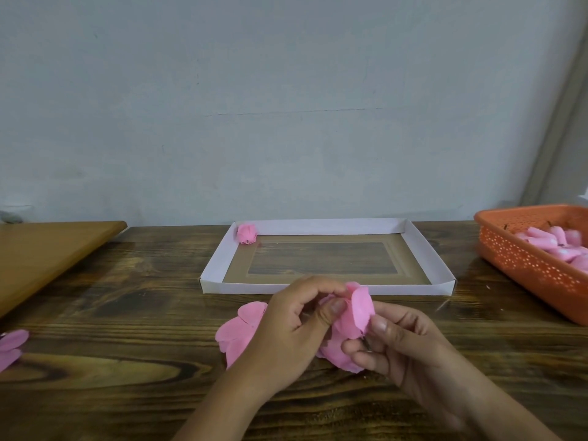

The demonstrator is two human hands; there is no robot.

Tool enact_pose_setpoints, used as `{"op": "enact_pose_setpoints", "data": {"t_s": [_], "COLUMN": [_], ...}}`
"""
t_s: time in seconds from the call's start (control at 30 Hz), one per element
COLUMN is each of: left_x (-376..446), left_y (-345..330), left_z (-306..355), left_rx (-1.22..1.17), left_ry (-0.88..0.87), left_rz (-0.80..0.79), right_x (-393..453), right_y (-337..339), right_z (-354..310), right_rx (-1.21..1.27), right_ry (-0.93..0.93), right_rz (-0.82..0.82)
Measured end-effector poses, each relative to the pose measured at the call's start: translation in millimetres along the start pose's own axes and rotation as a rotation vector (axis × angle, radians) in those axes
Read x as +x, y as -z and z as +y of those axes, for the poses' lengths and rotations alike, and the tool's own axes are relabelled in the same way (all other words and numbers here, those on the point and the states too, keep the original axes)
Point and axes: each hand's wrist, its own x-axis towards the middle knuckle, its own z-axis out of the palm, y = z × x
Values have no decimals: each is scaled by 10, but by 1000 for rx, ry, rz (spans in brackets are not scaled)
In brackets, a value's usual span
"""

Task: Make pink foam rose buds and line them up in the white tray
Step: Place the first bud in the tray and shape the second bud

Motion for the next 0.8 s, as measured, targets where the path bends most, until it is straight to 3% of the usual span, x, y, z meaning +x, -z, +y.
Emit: {"op": "enact_pose_setpoints", "data": {"t_s": [0.47,0.8], "left_x": [-3,-24], "left_y": [-16,-15], "left_z": [-29,-49], "left_rx": [166,136], "left_ry": [-97,-29], "left_rz": [-50,-35], "right_x": [25,13], "right_y": [11,22], "right_z": [46,52], "right_rx": [-62,-54], "right_ry": [9,13], "right_rz": [76,69]}}
